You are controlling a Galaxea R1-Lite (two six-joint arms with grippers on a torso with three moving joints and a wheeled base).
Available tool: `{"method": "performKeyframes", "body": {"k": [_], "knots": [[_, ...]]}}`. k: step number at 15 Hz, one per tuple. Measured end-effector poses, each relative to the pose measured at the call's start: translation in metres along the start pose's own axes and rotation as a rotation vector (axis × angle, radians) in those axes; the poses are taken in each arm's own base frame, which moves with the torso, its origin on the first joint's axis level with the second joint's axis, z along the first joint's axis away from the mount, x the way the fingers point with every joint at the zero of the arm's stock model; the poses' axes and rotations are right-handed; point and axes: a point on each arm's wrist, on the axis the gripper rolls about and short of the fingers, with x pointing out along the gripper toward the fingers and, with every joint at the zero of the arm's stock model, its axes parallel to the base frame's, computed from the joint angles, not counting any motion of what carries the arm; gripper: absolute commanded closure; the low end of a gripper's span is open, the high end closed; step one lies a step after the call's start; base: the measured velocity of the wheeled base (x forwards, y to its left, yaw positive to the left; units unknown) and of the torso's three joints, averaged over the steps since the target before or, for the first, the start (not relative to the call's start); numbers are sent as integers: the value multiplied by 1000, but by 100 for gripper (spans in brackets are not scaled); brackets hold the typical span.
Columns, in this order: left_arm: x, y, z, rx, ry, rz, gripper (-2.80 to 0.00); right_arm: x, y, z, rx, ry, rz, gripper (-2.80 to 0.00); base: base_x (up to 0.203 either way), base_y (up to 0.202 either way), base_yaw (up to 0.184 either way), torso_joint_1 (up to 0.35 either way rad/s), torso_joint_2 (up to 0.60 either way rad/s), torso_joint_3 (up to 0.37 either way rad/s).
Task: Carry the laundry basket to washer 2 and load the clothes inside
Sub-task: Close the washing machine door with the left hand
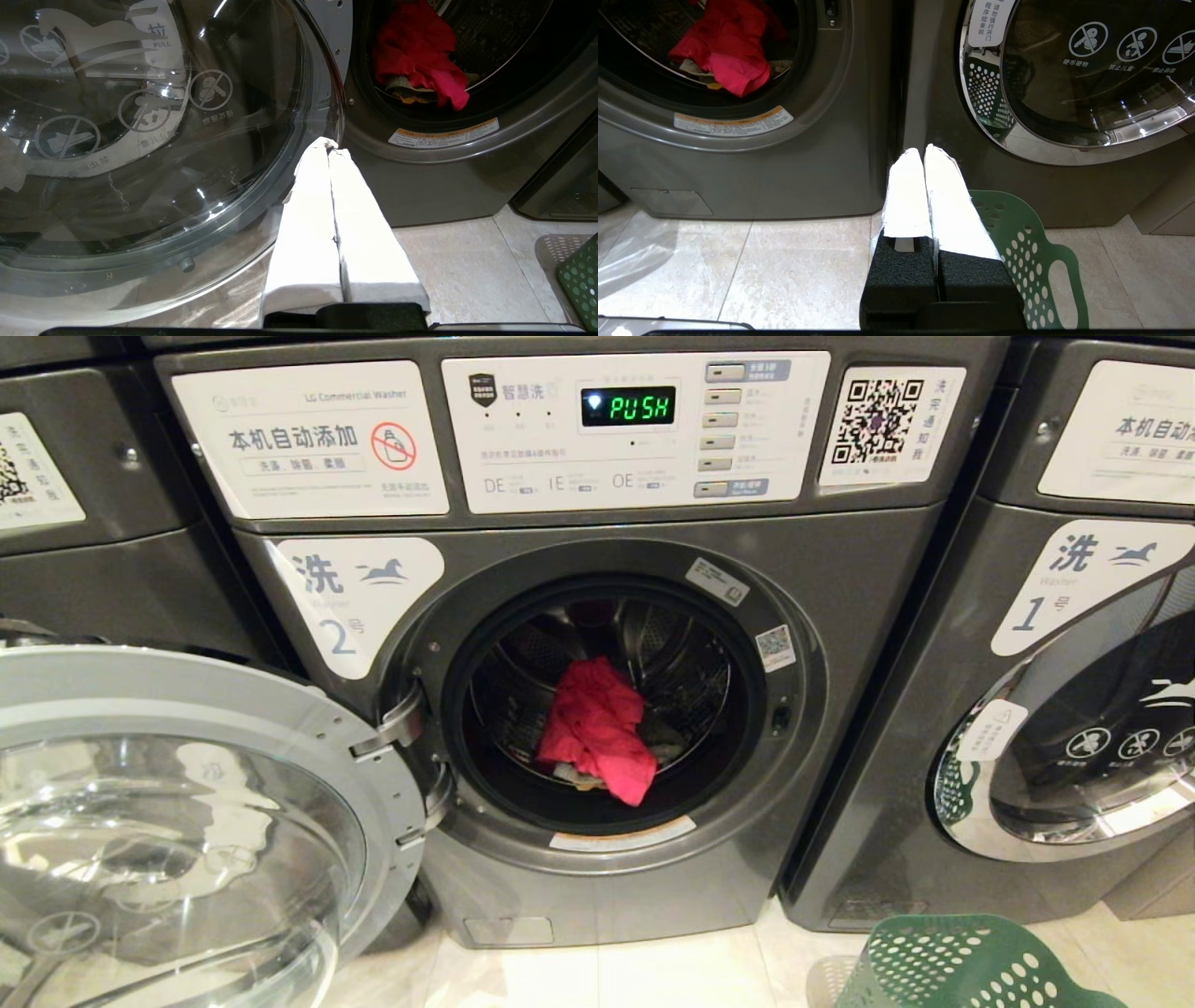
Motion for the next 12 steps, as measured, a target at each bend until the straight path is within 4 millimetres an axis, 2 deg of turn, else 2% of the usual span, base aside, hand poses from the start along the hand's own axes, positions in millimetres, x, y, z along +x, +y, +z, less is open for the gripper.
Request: {"method": "performKeyframes", "body": {"k": [7,12], "knots": [[0,0,0,0,0,0,0,0,0,0,0,0,0,0,0,0,0,0,0,0],[0,0,0,0,0,0,0,0,0,0,0,0,-1,0,-186,0,0,4,1,2]]}}
